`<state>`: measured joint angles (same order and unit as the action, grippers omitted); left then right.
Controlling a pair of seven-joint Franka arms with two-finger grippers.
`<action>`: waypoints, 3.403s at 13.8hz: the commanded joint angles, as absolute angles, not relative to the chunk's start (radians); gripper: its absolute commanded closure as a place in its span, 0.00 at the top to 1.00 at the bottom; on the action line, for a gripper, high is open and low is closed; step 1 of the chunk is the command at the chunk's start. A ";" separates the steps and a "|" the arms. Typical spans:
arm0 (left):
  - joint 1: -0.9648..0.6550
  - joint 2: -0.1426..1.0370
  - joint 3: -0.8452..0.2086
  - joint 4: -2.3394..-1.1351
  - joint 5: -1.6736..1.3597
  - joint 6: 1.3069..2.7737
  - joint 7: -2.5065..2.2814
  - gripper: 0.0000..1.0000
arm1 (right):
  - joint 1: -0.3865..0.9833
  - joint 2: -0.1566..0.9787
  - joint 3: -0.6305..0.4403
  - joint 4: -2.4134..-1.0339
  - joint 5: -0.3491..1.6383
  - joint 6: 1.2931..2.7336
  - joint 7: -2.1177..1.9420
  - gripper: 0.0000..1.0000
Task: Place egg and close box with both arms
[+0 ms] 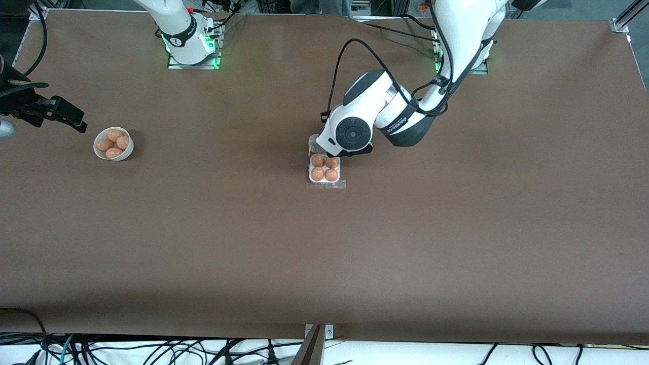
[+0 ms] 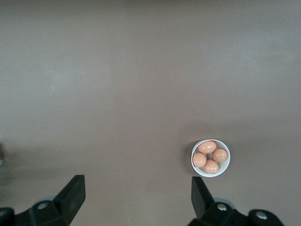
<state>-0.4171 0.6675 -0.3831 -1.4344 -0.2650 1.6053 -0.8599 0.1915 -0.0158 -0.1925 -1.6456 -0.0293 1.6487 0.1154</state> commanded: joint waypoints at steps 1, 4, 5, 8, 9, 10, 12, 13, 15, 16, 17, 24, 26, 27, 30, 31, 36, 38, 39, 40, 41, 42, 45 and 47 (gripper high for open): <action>-0.429 0.702 -0.376 -1.394 -0.291 1.620 -0.873 0.01 | 0.199 0.017 -0.193 -1.612 -0.012 1.624 0.130 1.00; -0.462 0.735 -0.374 -1.396 -0.290 1.681 -0.873 0.01 | 0.199 0.023 -0.193 -1.614 -0.011 1.623 0.129 1.00; -0.463 0.744 -0.374 -1.396 -0.291 1.699 -0.873 0.01 | 0.199 0.025 -0.192 -1.614 -0.011 1.623 0.127 1.00; -0.472 0.752 -0.374 -1.396 -0.288 1.736 -0.874 0.02 | 0.199 0.025 -0.193 -1.615 -0.011 1.624 0.121 1.00; -0.472 0.753 -0.374 -1.396 -0.287 1.752 -0.885 0.02 | 0.199 0.028 -0.193 -1.611 -0.009 1.626 0.121 1.00; -0.476 0.755 -0.373 -1.396 -0.285 1.778 -0.888 0.02 | 0.201 0.029 -0.192 -1.609 -0.009 1.626 0.123 1.00; -0.476 0.762 -0.371 -1.396 -0.282 1.821 -0.887 0.02 | 0.202 0.028 -0.189 -1.609 -0.009 1.624 0.127 1.00; -0.477 0.762 -0.368 -1.396 -0.279 1.825 -0.887 0.02 | 0.202 0.028 -0.189 -1.611 -0.009 1.624 0.127 1.00; -0.476 0.764 -0.364 -1.396 -0.278 1.841 -0.887 0.02 | 0.202 0.028 -0.189 -1.611 -0.009 1.624 0.124 1.00; -0.476 0.764 -0.359 -1.396 -0.276 1.854 -0.887 0.02 | 0.202 0.028 -0.189 -1.609 -0.009 1.624 0.126 1.00; -0.476 0.764 -0.353 -1.394 -0.276 1.870 -0.887 0.02 | 0.202 0.028 -0.189 -1.611 -0.009 1.624 0.126 1.00; -0.474 0.775 -0.324 -1.362 -0.221 1.914 -0.876 0.02 | 0.202 0.028 -0.189 -1.611 -0.009 1.624 0.126 1.00; -0.474 0.775 -0.292 -1.330 -0.221 1.914 -0.874 0.03 | 0.202 0.028 -0.189 -1.611 -0.009 1.624 0.126 1.00; -0.474 0.775 -0.281 -1.318 -0.219 1.917 -0.868 0.04 | 0.202 0.028 -0.189 -1.611 -0.009 1.624 0.126 1.00; -0.469 0.762 -0.247 -1.302 -0.216 1.913 -0.854 0.27 | 0.202 0.028 -0.189 -1.609 -0.009 1.624 0.126 1.00; -0.468 0.749 -0.223 -1.292 -0.200 1.904 -0.853 0.45 | 0.202 0.028 -0.189 -1.611 -0.009 1.624 0.126 1.00; -0.419 0.641 -0.204 -1.206 0.116 1.722 -0.848 1.00 | 0.201 0.028 -0.189 -1.608 -0.009 1.624 0.126 1.00; -0.365 0.600 -0.196 -1.206 0.141 1.709 -0.850 1.00 | 0.201 0.028 -0.189 -1.608 -0.011 1.624 0.126 1.00; -0.341 0.562 -0.181 -1.206 0.168 1.698 -0.848 1.00 | 0.201 0.028 -0.189 -1.606 -0.009 1.624 0.126 1.00; -0.315 0.537 -0.179 -1.206 0.196 1.680 -0.841 1.00 | 0.202 0.028 -0.189 -1.606 -0.009 1.624 0.126 1.00; -0.283 0.534 -0.184 -1.206 0.221 1.657 -0.809 1.00 | 0.201 0.028 -0.189 -1.606 -0.009 1.624 0.126 1.00; -0.249 0.531 -0.186 -1.195 0.232 1.629 -0.758 1.00 | 0.201 0.028 -0.189 -1.608 -0.009 1.624 0.126 1.00; -0.148 0.512 -0.186 -1.082 0.230 1.491 -0.541 1.00 | 0.202 0.028 -0.189 -1.608 -0.009 1.624 0.126 1.00; -0.080 0.499 -0.189 -1.062 0.224 1.451 -0.424 1.00 | 0.201 0.028 -0.189 -1.608 -0.011 1.624 0.126 1.00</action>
<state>-0.1332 0.5076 -0.1731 -1.1016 0.2063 1.5039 -0.5344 0.2010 0.0187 -0.1879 -1.6342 -0.0236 1.6468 0.1183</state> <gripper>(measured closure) 0.000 0.000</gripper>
